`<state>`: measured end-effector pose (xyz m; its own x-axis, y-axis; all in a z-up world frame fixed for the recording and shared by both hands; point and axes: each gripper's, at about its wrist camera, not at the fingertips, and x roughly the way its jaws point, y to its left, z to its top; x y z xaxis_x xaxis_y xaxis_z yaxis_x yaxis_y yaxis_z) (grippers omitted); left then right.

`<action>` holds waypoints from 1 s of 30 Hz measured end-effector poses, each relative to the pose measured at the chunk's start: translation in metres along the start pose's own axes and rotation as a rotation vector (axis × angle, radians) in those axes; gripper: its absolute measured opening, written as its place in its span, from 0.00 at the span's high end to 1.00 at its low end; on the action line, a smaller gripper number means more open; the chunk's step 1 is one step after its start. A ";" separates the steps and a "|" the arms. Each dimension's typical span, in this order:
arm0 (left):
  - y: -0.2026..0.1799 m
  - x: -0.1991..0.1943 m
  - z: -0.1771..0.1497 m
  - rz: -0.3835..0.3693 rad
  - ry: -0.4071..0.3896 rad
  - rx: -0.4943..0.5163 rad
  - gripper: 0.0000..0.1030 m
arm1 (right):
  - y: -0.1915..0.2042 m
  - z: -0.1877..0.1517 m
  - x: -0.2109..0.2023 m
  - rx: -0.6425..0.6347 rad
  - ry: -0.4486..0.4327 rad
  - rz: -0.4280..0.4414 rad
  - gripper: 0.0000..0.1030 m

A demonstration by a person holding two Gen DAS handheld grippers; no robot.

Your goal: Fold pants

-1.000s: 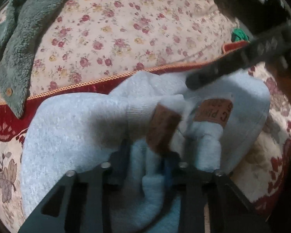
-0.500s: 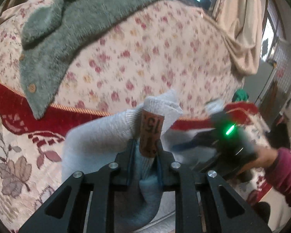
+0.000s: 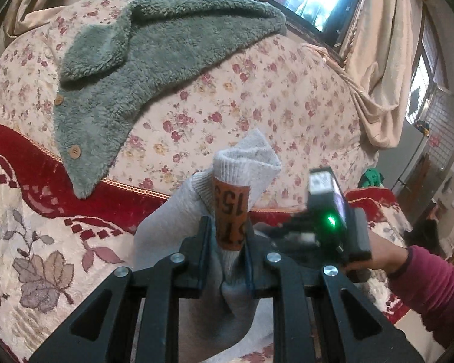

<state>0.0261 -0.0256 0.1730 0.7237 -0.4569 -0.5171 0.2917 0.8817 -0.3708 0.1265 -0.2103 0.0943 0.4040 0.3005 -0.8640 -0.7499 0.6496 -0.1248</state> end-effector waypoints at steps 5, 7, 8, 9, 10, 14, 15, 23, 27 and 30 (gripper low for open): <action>-0.029 0.016 -0.017 0.019 0.034 0.081 0.82 | -0.011 -0.013 0.043 0.137 0.076 0.070 0.86; -0.039 0.029 -0.027 0.020 0.051 0.095 0.82 | -0.024 -0.020 0.046 0.267 0.038 0.149 0.81; -0.044 0.036 -0.032 0.016 0.062 0.099 0.82 | -0.034 -0.023 0.043 0.337 0.020 0.192 0.80; -0.048 0.043 -0.036 0.021 0.069 0.105 0.82 | -0.047 -0.027 0.037 0.424 0.001 0.247 0.80; -0.054 0.049 -0.041 0.029 0.077 0.114 0.82 | -0.058 -0.030 0.031 0.483 -0.016 0.287 0.80; -0.078 0.076 -0.056 0.064 0.090 0.160 0.82 | -0.075 -0.045 -0.002 0.516 -0.042 0.212 0.76; -0.081 0.083 -0.059 0.068 0.098 0.160 0.82 | -0.078 -0.051 -0.007 0.526 -0.020 0.157 0.76; -0.085 0.114 -0.075 0.074 0.150 0.116 0.82 | -0.093 -0.103 -0.030 0.614 0.009 0.143 0.76; -0.097 0.111 -0.067 0.056 0.141 0.135 0.82 | -0.080 -0.123 -0.011 0.645 0.067 0.193 0.76; -0.115 0.111 -0.069 0.038 0.143 0.180 0.82 | -0.061 -0.133 -0.001 0.638 0.062 0.224 0.74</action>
<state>0.0299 -0.1864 0.1049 0.6441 -0.4239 -0.6367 0.3819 0.8995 -0.2124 0.1021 -0.3435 0.0380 0.2300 0.4476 -0.8642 -0.3484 0.8670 0.3563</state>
